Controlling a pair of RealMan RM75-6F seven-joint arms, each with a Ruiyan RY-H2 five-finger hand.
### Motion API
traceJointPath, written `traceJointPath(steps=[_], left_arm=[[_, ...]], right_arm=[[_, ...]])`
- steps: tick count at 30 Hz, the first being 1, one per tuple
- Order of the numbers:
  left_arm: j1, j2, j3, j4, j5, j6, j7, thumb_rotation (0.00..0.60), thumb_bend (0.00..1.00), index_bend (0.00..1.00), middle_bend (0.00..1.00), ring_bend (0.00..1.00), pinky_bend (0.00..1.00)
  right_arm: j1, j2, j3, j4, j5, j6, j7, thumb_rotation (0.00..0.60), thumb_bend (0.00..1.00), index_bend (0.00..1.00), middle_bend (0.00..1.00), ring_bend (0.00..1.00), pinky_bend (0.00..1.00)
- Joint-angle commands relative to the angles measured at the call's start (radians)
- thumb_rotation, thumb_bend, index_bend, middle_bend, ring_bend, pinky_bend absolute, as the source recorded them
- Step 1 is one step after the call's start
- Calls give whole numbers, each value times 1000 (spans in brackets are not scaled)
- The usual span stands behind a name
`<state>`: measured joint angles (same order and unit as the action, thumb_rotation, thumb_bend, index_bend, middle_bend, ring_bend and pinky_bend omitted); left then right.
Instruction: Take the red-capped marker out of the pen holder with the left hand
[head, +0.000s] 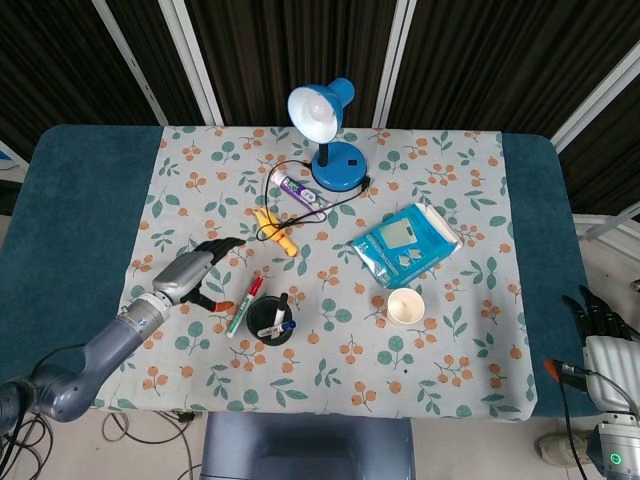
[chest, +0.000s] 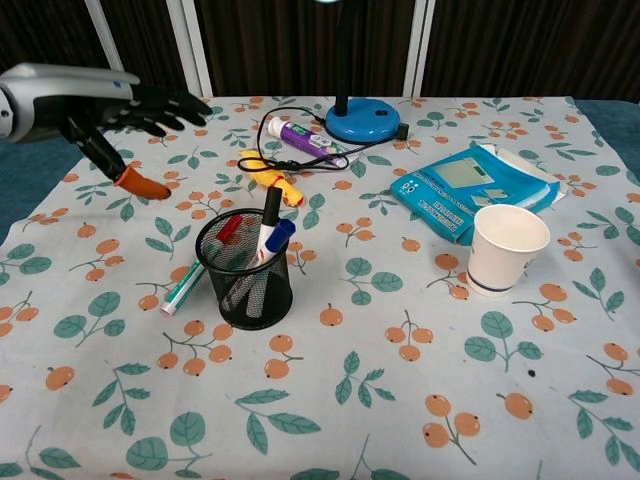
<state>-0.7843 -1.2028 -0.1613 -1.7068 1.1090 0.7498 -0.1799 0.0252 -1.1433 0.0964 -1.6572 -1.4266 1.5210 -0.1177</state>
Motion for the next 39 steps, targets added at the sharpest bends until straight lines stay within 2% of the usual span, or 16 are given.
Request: traceJointPath(steps=[1,8,13,15,17,20,24,28,39], left_arm=[[46,33,-6,-62,25,126,97,600,189,59,34,0,0],[149,69,52,-141,66,384,383,600,244,85,37,0,0],[244,66,125,-173,104,539,580,600,244,86,38,0,0],[312,67,176,-183,140,618,618,600,244,85,37,0,0],[365,59,212,-161,206,677,591,600,247,86,38,0,0],[447,33,259,-68,308,760,488,600,250,85,37,0,0],[524,12,285,21,337,812,371,600,250,85,37,0,0],[551,7,286,81,358,810,295,600,250,85,37,0,0],[585,26,247,98,396,819,224,600,250,86,37,0,0]], right_arm=[[0,0,0,0,0,0,-1,600,164,149,51,100,182],[0,-1,-1,0,-1,1,-4,600,164,148,51,100,182],[0,-2,-1,2,-1,1,-9,600,164,149,51,100,182],[0,-3,-1,3,-3,3,-10,600,164,149,51,100,182],[0,-3,-1,3,-3,3,-9,600,164,149,51,100,182],[0,-3,-1,5,-4,2,-9,600,164,149,51,100,182],[1,-3,-2,6,-6,3,-11,600,164,149,51,100,182],[2,-4,-2,8,-8,3,-15,600,164,149,51,100,182],[3,-3,-3,10,-11,2,-13,600,164,149,51,100,182]])
